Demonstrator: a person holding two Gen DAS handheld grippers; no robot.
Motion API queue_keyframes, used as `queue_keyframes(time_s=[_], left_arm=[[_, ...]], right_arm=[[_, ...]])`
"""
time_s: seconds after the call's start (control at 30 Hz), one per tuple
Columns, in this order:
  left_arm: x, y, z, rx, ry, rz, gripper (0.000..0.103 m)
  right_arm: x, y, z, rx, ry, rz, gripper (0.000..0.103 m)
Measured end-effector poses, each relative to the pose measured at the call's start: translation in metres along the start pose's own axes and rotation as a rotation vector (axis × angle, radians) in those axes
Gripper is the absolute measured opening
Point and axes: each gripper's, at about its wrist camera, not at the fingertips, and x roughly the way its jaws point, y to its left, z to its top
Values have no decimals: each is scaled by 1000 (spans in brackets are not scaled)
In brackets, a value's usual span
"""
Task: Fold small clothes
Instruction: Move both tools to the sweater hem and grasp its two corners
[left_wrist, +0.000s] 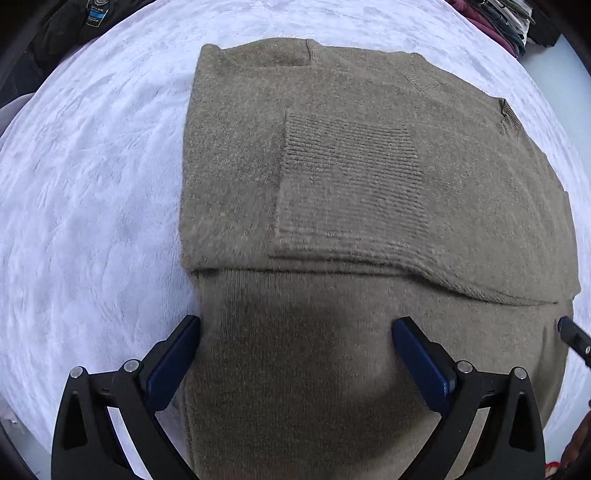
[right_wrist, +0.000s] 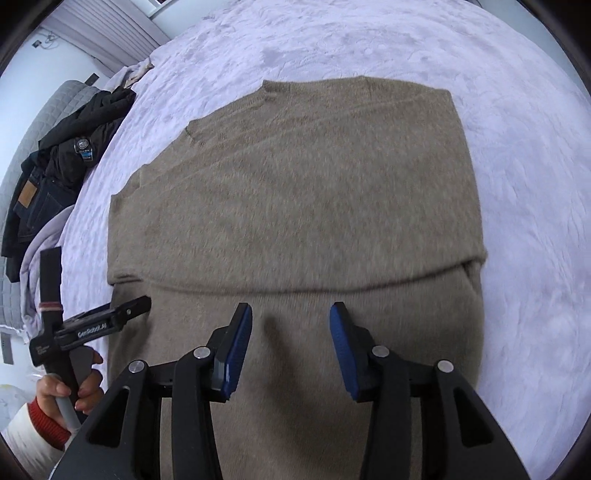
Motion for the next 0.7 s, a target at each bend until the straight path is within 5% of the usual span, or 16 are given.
queue_keyframes(time_s=[0.7], left_arm=[[-97,11,-98,119,47,24,103]], right_arm=[[-71,34,-77,82,3,30,53]])
